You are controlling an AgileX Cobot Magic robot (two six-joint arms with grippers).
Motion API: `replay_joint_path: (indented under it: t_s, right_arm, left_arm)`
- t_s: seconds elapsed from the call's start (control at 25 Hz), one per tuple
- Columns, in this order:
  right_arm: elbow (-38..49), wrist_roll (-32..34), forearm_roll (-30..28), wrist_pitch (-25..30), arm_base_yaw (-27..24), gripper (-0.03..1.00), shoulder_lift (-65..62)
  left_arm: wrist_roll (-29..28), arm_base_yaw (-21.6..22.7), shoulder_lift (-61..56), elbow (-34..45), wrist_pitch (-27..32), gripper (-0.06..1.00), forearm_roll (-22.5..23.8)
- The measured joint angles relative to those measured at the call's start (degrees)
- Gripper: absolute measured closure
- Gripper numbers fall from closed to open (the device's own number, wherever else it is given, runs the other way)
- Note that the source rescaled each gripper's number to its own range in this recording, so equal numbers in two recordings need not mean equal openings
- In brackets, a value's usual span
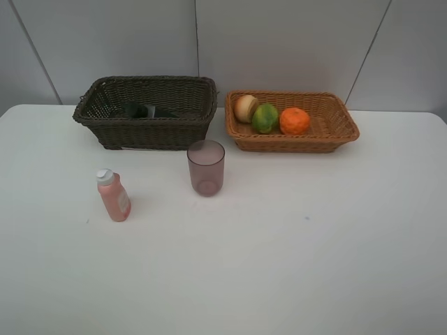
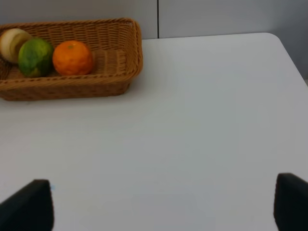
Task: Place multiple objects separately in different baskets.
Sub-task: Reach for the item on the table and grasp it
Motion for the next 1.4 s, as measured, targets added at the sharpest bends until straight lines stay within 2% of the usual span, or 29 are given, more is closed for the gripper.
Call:
replay_joint_path:
  t_s: [0.36, 0.48, 0.68, 0.92, 1.12, 1.4]
  right_arm:
    - [0.0, 0.0, 0.0, 0.0, 0.0, -0.02, 0.0]
    - [0.0, 0.0, 0.0, 0.0, 0.0, -0.02, 0.0]
    - [0.0, 0.0, 0.0, 0.0, 0.0, -0.02, 0.0]
    - [0.0, 0.0, 0.0, 0.0, 0.0, -0.02, 0.0]
    - [0.0, 0.0, 0.0, 0.0, 0.0, -0.02, 0.0]
    - [0.0, 0.0, 0.0, 0.0, 0.0, -0.02, 0.0]
  left_arm:
    - [0.0, 0.0, 23.8, -10.3, -8.9, -0.06, 0.5]
    - [0.0, -0.5, 31.6, -12.8, -10.1, -0.06, 1.5]
    - [-0.1, -5.4, 42.6, -16.7, -10.2, -0.06, 4.4]
    - [-3.1, -11.2, 54.3, -21.8, -10.4, -0.06, 7.6]
    - [-6.2, -15.3, 62.1, -25.3, -10.4, -0.06, 7.7]
    - [-7.4, -18.4, 70.9, -26.5, -10.5, -0.06, 7.7]
